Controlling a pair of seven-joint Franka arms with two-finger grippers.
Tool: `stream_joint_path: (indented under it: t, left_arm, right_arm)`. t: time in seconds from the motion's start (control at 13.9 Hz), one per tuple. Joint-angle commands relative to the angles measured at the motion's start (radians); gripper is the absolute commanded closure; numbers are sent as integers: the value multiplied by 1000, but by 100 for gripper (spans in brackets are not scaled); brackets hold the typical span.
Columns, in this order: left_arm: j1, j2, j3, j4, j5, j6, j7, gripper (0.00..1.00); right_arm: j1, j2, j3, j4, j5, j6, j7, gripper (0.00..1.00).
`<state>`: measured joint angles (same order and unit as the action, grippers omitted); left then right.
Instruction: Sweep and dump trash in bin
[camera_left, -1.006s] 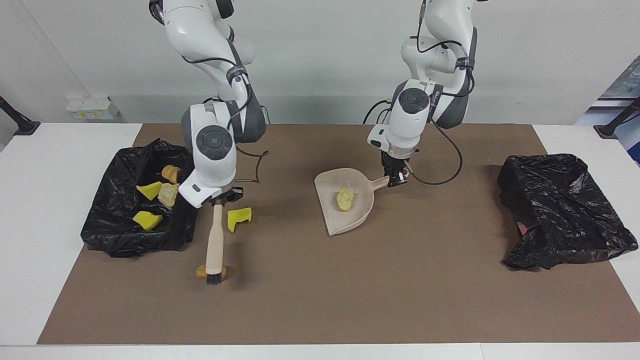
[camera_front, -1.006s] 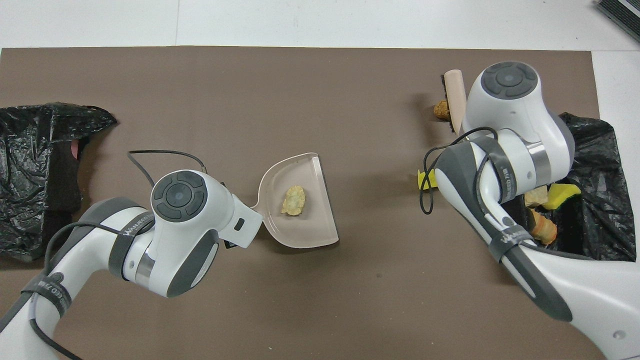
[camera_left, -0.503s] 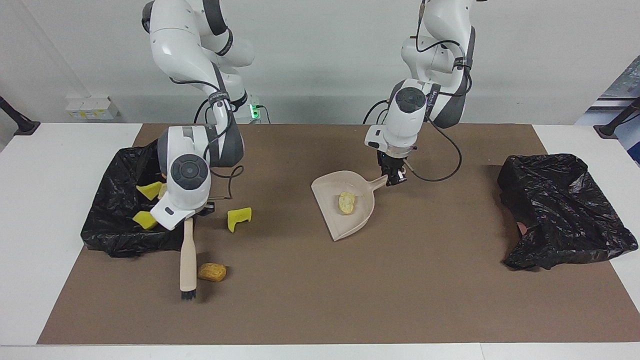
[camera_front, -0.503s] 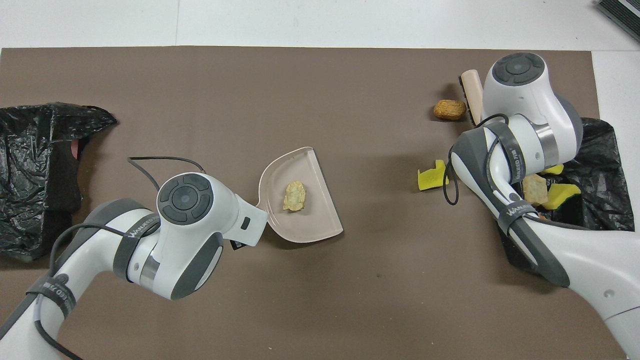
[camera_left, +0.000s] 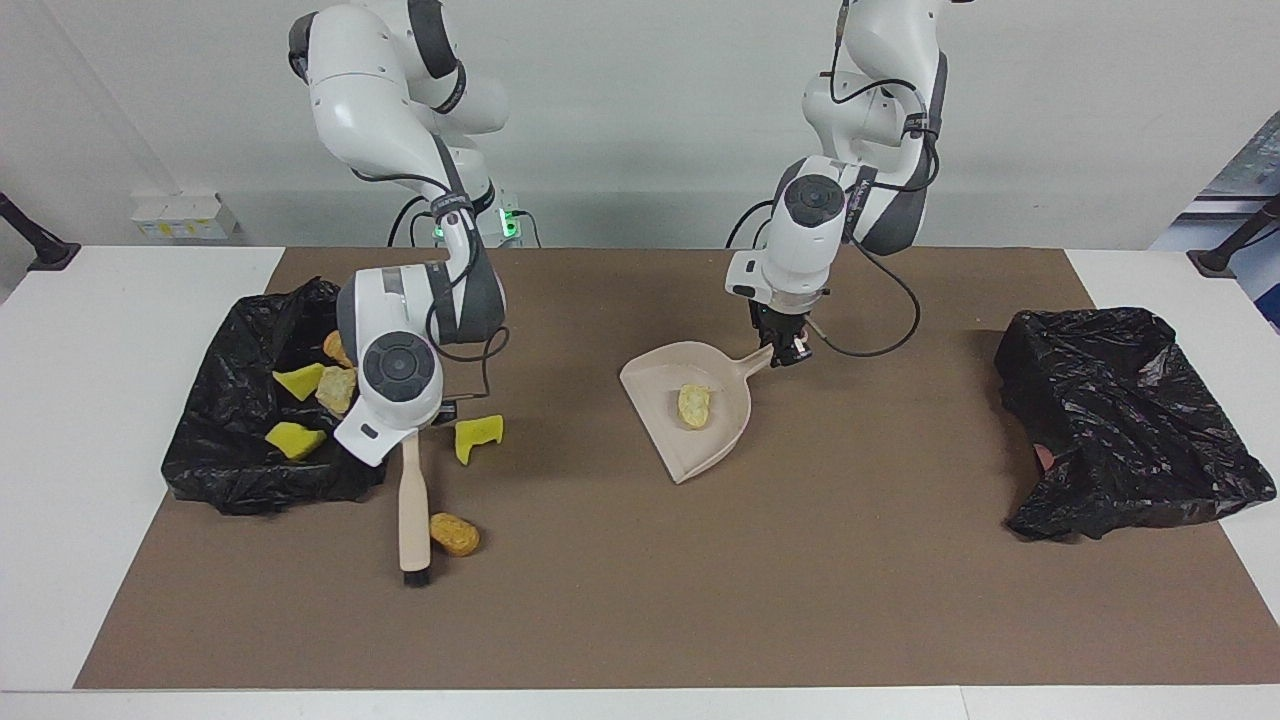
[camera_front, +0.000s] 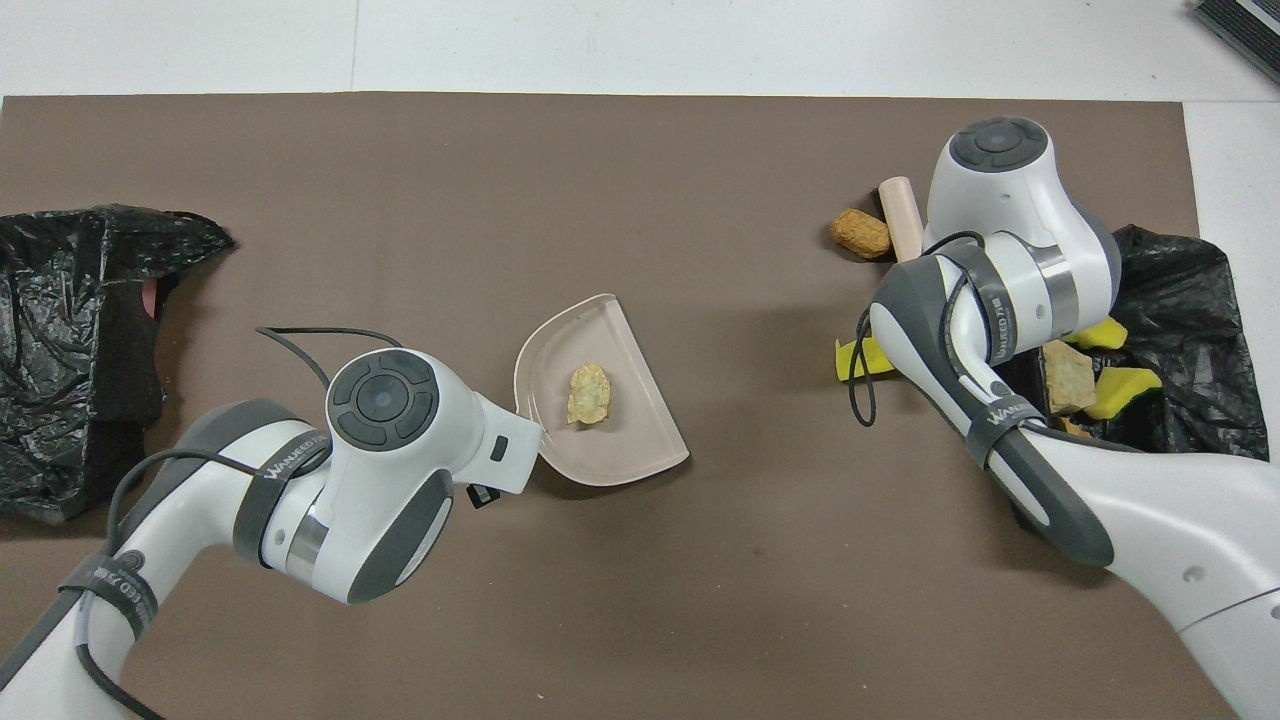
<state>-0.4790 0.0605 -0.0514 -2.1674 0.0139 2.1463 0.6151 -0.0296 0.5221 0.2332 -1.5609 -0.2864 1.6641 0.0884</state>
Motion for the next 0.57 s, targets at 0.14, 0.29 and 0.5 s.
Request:
stream_joint_path:
  t: [0.14,0.29,0.5]
  left_arm:
    - [-18,-33,16,-31,11,-22,-60,100]
    - [-30,-42,16,-43,11,-17,-69,100]
    - [-27,-48,18,-60,11,-11,-67,100]
  right_arm:
    - [-1,-20,119,-51,145,-26,-35,100]
    - [-1,-28,190,-74,159,-23,-24,100]
    - [0,-43,315,-122,164,-24,55,100]
